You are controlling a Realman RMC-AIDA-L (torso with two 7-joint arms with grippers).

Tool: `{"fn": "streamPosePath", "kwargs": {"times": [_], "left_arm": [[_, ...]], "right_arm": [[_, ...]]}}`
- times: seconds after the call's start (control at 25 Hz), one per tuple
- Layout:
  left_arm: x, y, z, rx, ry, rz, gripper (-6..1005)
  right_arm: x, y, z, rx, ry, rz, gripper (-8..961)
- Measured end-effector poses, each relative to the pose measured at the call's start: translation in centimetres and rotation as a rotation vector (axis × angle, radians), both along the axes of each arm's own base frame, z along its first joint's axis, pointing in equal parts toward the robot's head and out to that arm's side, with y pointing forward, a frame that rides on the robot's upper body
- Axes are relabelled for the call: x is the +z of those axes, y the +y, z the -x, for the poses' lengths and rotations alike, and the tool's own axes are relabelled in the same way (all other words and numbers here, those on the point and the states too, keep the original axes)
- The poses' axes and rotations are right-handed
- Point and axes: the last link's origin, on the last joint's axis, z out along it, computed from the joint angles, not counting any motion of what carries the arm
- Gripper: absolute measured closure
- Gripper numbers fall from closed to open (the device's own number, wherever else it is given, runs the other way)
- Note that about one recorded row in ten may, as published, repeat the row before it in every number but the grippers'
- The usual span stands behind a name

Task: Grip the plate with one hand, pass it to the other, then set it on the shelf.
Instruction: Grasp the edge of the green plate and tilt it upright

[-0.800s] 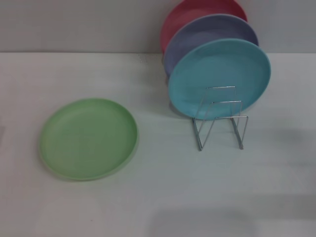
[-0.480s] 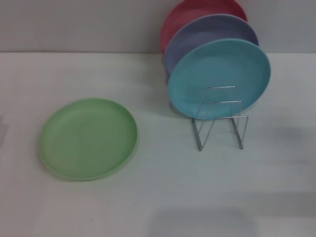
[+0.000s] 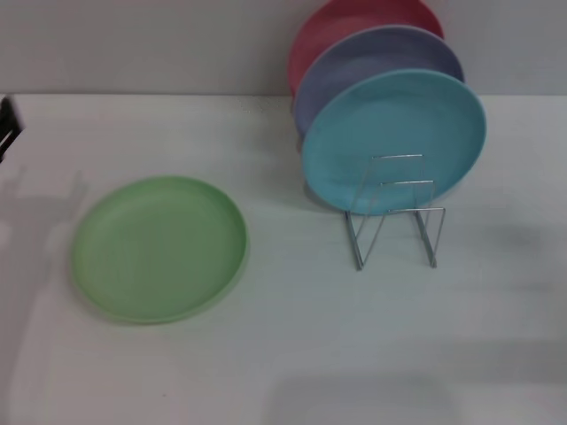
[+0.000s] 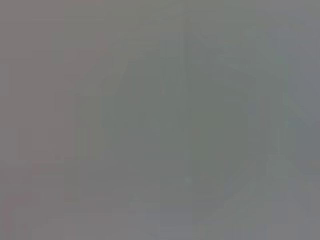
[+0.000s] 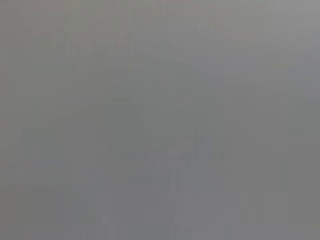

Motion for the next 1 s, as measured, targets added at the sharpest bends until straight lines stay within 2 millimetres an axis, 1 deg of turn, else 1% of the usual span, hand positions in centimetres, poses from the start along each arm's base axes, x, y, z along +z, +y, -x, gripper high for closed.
{"fn": "streamPosePath", "kwargs": {"times": [0.08, 0.12, 0.24, 0.28, 0.32, 0.36, 0.4, 0.56, 0.64, 0.84, 1.0], "left_arm": [[0.6, 0.7, -2.0, 0.074, -0.027, 0.1, 149], [0.4, 0.8, -3.1, 0.157, -0.047, 0.204, 150], [-0.4, 0.9, -3.9, 0.264, -0.066, 0.344, 152], [-0.4, 0.9, -3.9, 0.264, -0.066, 0.344, 153], [-1.0, 0.9, -4.2, 0.306, -0.066, 0.408, 153], [-1.0, 0.9, -4.2, 0.306, -0.066, 0.408, 154], [-2.5, 0.9, -4.5, 0.379, -0.051, 0.543, 154], [-3.1, 0.8, -4.6, 0.396, -0.043, 0.583, 157], [-4.2, 0.5, -4.3, 0.428, -0.03, 0.64, 158], [-4.4, 0.5, -3.8, 0.452, -0.029, 0.649, 162], [-4.3, 0.6, -3.8, 0.451, -0.028, 0.642, 164]], "right_arm": [[-0.1, 0.0, 0.0, -0.001, 0.003, 0.004, 156], [-0.1, 0.0, 0.0, -0.002, 0.005, 0.007, 156], [-0.3, 0.0, -0.2, -0.008, 0.011, 0.017, 156], [-0.4, 0.0, -0.1, -0.008, 0.011, 0.023, 156], [-0.6, 0.1, -0.1, -0.009, 0.01, 0.034, 156], [-0.6, 0.1, -0.1, -0.009, 0.01, 0.034, 156], [-0.6, 0.1, -0.1, -0.01, 0.01, 0.036, 156], [-0.8, 0.2, -0.2, -0.015, 0.008, 0.046, 156], [-0.8, 0.2, -0.2, -0.014, 0.006, 0.048, 156], [-0.8, 0.3, -0.1, -0.01, 0.0, 0.056, 156], [-0.8, 0.3, -0.1, -0.006, -0.002, 0.058, 156]]}}
